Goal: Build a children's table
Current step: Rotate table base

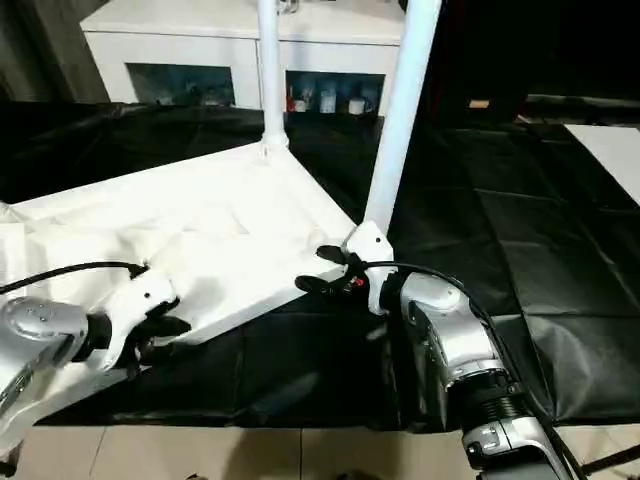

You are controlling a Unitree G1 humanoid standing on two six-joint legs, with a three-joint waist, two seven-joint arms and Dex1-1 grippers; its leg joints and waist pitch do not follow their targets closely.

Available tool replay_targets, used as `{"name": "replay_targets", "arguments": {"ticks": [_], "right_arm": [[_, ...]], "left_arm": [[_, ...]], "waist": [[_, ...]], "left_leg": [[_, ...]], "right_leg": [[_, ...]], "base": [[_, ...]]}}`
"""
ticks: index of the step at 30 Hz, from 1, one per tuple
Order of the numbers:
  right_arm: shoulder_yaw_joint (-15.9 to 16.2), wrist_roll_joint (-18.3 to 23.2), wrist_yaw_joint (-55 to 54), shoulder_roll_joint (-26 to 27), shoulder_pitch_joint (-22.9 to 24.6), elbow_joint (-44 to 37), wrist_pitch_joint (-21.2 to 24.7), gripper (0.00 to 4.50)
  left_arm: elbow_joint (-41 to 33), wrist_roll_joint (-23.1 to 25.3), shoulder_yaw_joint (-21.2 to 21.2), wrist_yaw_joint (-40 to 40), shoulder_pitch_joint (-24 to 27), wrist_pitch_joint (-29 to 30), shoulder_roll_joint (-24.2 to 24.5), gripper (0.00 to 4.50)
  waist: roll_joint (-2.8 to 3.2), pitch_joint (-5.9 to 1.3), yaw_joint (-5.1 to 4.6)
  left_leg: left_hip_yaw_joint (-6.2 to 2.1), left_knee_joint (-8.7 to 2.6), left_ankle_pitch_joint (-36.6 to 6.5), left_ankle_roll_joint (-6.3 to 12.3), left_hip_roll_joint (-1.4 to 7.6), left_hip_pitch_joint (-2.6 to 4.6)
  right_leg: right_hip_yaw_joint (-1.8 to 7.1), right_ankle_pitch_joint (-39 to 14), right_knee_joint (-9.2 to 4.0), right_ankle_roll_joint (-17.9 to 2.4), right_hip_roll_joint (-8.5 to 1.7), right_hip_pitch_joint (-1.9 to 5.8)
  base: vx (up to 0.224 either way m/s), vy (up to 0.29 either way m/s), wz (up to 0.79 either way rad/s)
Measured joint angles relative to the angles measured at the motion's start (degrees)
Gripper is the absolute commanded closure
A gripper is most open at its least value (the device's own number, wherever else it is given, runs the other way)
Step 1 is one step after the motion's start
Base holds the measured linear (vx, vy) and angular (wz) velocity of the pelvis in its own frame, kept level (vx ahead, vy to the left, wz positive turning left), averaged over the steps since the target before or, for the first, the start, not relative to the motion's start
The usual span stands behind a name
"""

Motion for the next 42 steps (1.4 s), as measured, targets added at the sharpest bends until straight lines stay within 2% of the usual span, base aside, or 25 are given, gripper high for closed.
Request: {"name": "replay_targets", "arguments": {"ticks": [2,7,9,10,14,16,18,19,22,28,34,37,42], "right_arm": [[-0.03,-0.01,-0.29,0.53,-0.27,0.44,-0.12,1.49],[-0.05,-0.02,-0.88,1.03,-1.2,0.97,-0.36,1.49],[-0.17,-0.02,-1.47,1.11,-1.9,1.29,-0.57,1.49],[-0.24,-0.02,-1.79,1.12,-2.2,1.72,-1.05,1.49],[-0.35,-0.09,-2.51,1.51,-2.24,2.58,-1.24,1.49],[-0.45,-0.14,-3.06,1.65,-2.33,2.76,-1.44,1.49],[-0.84,-0.24,-4.16,1.75,-2.83,3.6,-1.52,1.49],[-1.4,-0.27,-5.3,2.09,-3.44,4.53,-1.53,1.49],[-2.84,-0.71,-8.78,2.82,-5.0,5.81,-2.23,1.49],[-6.12,-1.3,-16.76,3.82,-7.55,11.08,-2.68,1.49],[-8.63,-0.12,-20.46,5.11,-11.71,17.64,-3.05,1.49],[-9.14,0.61,-20.52,5.24,-13.92,21.23,-4.25,1.49],[-9.71,1.16,-19.46,5.25,-14.67,22.37,-4.97,1.49]], "left_arm": [[0.35,-0.02,0.0,0.01,-0.02,0.0,0.0,2.76],[1.09,0.04,0.01,0.5,-0.2,-0.25,-0.01,3.31],[1.41,0.06,0.01,0.72,-0.31,-0.45,-0.03,3.31],[1.5,0.0,0.0,0.7,-0.31,-0.59,-0.16,3.5],[2.16,0.04,0.01,0.83,-0.31,-1.69,-0.62,3.68],[2.56,0.07,0.0,0.99,-0.31,-2.32,-0.78,3.96],[2.9,0.14,0.0,1.12,-0.31,-2.8,-0.99,4.03],[3.29,0.37,-0.01,1.35,-0.36,-3.3,-1.05,4.25],[4.71,1.78,-0.99,1.76,-1.05,-6.03,-1.06,4.46],[7.01,2.78,-1.49,1.95,-1.64,-9.85,-1.41,4.46],[8.53,2.83,-1.49,1.87,-1.66,-14.22,-2.37,4.46],[8.72,2.85,-1.49,1.87,-1.66,-15.79,-2.74,4.46],[9.43,3.5,-1.45,1.86,-1.68,-18.15,-2.64,4.46]], "waist": [[0.0,0.0,-0.03],[0.0,0.0,-0.02],[0.0,0.0,-0.02],[0.0,0.0,-0.01],[0.0,0.0,0.18],[0.0,0.0,0.22],[0.01,0.0,0.23],[0.01,0.01,0.21],[0.02,0.01,0.19],[0.02,0.01,-0.43],[0.03,0.02,-0.6],[0.03,0.02,-0.62],[-0.01,0.02,-0.55]], "left_leg": [[0.0,0.0,0.0,0.0,0.0,0.0],[-0.01,0.01,0.01,-0.02,0.0,-0.01],[0.0,0.02,0.01,-0.01,0.0,-0.01],[0.0,0.01,0.01,-0.01,0.0,-0.01],[0.0,0.03,0.01,-0.02,0.0,0.0],[-0.01,0.06,0.01,-0.02,0.0,0.01],[-0.01,0.07,0.01,-0.02,0.0,0.03],[-0.02,0.07,0.01,-0.02,0.0,0.04],[-0.04,0.07,0.02,-0.03,0.0,0.06],[-0.06,0.12,0.09,-0.15,-0.01,0.05],[-0.09,0.11,0.13,-0.21,0.01,0.01],[-0.08,0.17,0.13,-0.21,0.02,-0.03],[-0.05,0.15,0.13,-0.19,0.01,-0.35]], "right_leg": [[0.0,0.0,0.01,0.0,0.0,0.0],[0.01,0.02,0.11,-0.04,0.0,-0.03],[0.01,0.01,0.12,-0.03,0.0,-0.04],[0.01,0.01,0.13,-0.02,0.0,-0.04],[0.01,0.01,0.17,-0.03,0.0,-0.04],[0.01,0.0,0.19,-0.01,0.0,-0.04],[0.01,-0.03,0.19,0.04,0.0,-0.04],[0.01,-0.06,0.2,0.09,0.0,-0.04],[0.0,-0.06,0.2,0.09,0.0,-0.05],[0.0,-0.05,0.2,0.08,0.0,-0.05],[-0.06,0.02,0.27,-0.03,0.02,-0.2],[-0.05,0.13,0.3,-0.22,0.02,-0.26],[-0.05,0.1,0.3,-0.25,0.03,-0.61]], "base": [[0.0,0.0,0.0],[0.0,0.0,0.0],[0.0,0.0,0.0],[0.0,0.0,0.0],[0.0,0.0,0.0],[0.0,0.0,0.0],[0.0,0.0,0.0],[0.0,0.0,0.0],[0.0,0.0,0.0],[0.0,0.0,0.0],[0.0,0.0,0.0],[0.0,0.0,0.0],[0.0,0.0,0.0]]}}
